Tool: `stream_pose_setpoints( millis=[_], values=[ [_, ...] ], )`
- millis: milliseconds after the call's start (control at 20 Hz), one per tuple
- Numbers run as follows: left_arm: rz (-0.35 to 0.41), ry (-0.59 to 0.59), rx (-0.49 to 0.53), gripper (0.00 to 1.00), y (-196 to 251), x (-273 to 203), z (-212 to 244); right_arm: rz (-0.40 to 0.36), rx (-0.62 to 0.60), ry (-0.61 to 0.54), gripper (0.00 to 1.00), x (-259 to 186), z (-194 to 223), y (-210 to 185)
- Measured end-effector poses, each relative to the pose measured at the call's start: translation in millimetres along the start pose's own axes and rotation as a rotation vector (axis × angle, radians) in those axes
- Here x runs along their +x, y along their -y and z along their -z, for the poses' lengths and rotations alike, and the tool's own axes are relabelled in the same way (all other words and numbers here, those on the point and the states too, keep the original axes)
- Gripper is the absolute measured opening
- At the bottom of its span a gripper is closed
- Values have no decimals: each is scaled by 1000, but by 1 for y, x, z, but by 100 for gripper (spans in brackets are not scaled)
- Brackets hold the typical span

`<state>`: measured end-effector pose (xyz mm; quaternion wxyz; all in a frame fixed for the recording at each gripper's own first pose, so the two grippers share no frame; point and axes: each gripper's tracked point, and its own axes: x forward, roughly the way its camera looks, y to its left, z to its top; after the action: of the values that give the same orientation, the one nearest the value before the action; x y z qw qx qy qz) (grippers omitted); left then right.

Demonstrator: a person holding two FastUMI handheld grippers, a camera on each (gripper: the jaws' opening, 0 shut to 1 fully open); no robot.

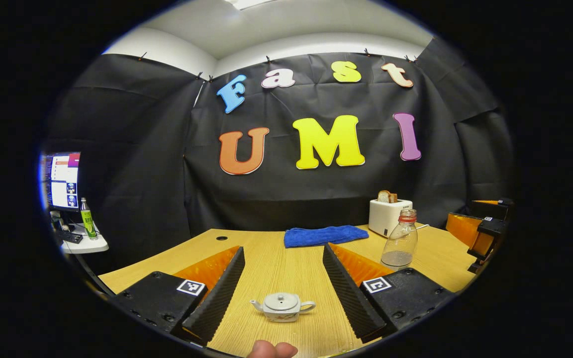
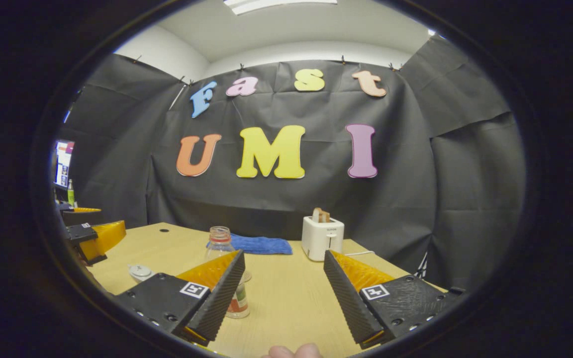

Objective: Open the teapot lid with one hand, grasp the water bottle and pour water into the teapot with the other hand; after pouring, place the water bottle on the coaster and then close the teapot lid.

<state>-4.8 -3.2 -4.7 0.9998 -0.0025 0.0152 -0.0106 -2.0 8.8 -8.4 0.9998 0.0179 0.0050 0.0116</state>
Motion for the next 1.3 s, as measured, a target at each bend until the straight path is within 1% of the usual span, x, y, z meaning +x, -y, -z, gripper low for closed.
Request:
stream_pose_setpoints(
  millis=[250, 300, 350, 400, 650, 700, 800, 1000, 1150, 1200, 1250, 1300],
  values=[
    [-7, -19, -3, 99, -4, -1, 8, 0, 5, -1, 98, 1, 1, 2],
    [-6, -26, -6, 94, -4, 0, 12, 0, 5, -3, 95, 1, 3, 0],
    [-6, -36, -10, 99, -5, 0, 15, -2, 2, -4, 99, 1, 4, 0],
    [-6, -46, -13, 99, -6, 0, 18, -2, -1, -5, 95, 1, 6, 1],
    [5, -88, -12, 99, -6, -2, 35, -11, -22, -11, 96, 0, 13, -2],
    [7, -98, -12, 99, -6, -4, 39, -11, -26, -9, 99, 0, 14, -2],
    [14, -127, -16, 99, -8, -3, 50, -9, -29, -8, 95, 1, 17, -1],
    [38, -180, -21, 99, -4, 0, 68, 0, -36, -17, 95, 3, 23, 5],
    [40, -215, -7, 95, -3, 5, 78, 0, -33, -32, 95, 4, 30, 7],
    [40, -223, -2, 92, -4, 9, 82, -1, -29, -37, 95, 5, 32, 8],
    [45, -232, 4, 86, -2, 11, 85, 1, -24, -44, 96, 6, 34, 10],
    [48, -243, 11, 83, -1, 13, 88, 4, -22, -49, 96, 6, 37, 11]
  ],
)
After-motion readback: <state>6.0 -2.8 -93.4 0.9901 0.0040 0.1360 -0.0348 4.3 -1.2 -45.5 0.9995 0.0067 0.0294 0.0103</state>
